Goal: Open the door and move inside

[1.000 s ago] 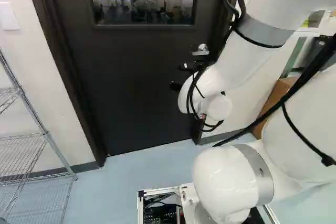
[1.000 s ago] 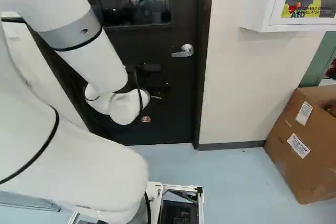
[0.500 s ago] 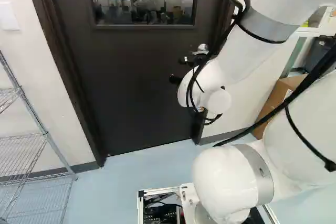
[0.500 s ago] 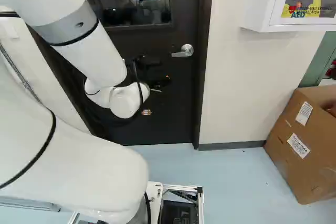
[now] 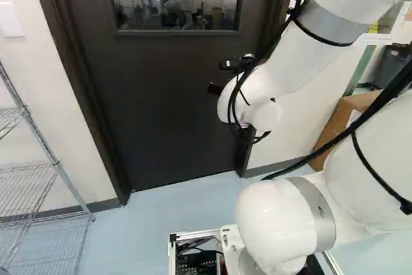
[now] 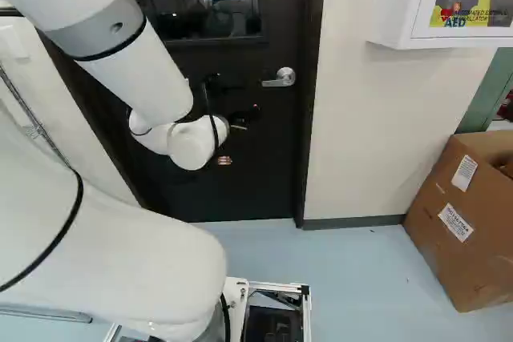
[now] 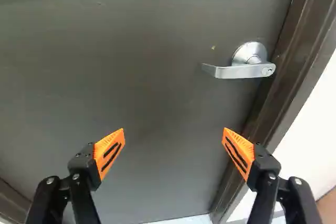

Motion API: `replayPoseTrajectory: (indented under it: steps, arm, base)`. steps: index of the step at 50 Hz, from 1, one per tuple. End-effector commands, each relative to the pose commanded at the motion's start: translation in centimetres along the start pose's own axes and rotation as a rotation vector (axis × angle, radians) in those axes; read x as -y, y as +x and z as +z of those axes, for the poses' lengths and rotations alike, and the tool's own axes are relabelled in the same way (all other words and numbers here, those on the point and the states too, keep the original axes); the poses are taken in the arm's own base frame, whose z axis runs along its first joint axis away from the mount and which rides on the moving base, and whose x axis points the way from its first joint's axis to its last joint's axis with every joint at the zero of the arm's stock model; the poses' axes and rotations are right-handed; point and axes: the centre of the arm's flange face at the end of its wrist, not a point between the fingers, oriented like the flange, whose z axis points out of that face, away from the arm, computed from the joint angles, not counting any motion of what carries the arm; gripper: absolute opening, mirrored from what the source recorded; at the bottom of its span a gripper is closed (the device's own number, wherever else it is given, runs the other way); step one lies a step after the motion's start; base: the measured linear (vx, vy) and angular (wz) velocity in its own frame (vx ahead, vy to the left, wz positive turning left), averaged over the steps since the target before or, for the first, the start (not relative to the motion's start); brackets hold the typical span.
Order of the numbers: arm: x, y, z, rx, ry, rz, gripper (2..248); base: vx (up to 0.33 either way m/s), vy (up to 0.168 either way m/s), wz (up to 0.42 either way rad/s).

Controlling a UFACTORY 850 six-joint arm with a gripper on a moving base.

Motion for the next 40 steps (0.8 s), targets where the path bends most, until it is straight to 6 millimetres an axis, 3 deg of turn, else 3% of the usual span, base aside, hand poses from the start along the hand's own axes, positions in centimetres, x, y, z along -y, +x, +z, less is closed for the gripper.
replayPoseTrajectory:
  steps: [40]
  arm:
    - [-0.6,5.2,4.0,-0.089,-0.005,-0.010,247]
  base:
    - [0.000,0.000,0.000]
